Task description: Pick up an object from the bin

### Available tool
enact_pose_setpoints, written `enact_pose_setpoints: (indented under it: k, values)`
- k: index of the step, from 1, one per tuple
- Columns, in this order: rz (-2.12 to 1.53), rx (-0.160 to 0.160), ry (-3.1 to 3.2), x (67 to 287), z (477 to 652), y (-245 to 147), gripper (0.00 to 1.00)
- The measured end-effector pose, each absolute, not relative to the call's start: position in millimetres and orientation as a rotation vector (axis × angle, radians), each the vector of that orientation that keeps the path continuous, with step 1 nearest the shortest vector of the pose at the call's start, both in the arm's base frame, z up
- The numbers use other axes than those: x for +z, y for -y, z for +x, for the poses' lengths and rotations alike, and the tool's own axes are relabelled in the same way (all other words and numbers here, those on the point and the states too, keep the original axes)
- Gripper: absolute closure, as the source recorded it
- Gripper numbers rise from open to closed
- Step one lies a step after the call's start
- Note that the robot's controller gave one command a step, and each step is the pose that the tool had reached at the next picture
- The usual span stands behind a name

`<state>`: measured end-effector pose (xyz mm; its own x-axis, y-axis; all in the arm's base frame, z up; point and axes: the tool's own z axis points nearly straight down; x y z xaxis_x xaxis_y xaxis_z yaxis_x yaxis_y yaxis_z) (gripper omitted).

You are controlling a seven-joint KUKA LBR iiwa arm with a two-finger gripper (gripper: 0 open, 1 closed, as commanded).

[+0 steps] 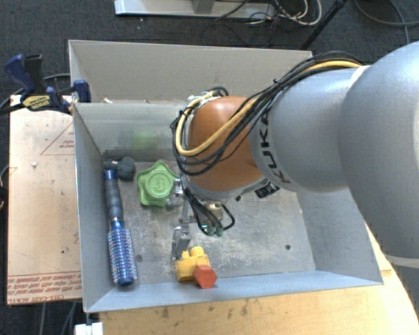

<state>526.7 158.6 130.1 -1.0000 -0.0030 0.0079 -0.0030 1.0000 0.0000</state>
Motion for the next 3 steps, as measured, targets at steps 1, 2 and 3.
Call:
enact_pose_setpoints:
  k: [1, 2, 3]
  values:
    - [0.197, -0.009, 3.159, 91.8, 521.9, -86.1, 0.00]
    - [0.501, -0.004, 3.106, 146.3, 501.0, -133.0, 0.00]
    - [0.496, -0.003, 3.104, 145.2, 500.7, -131.5, 1.00]
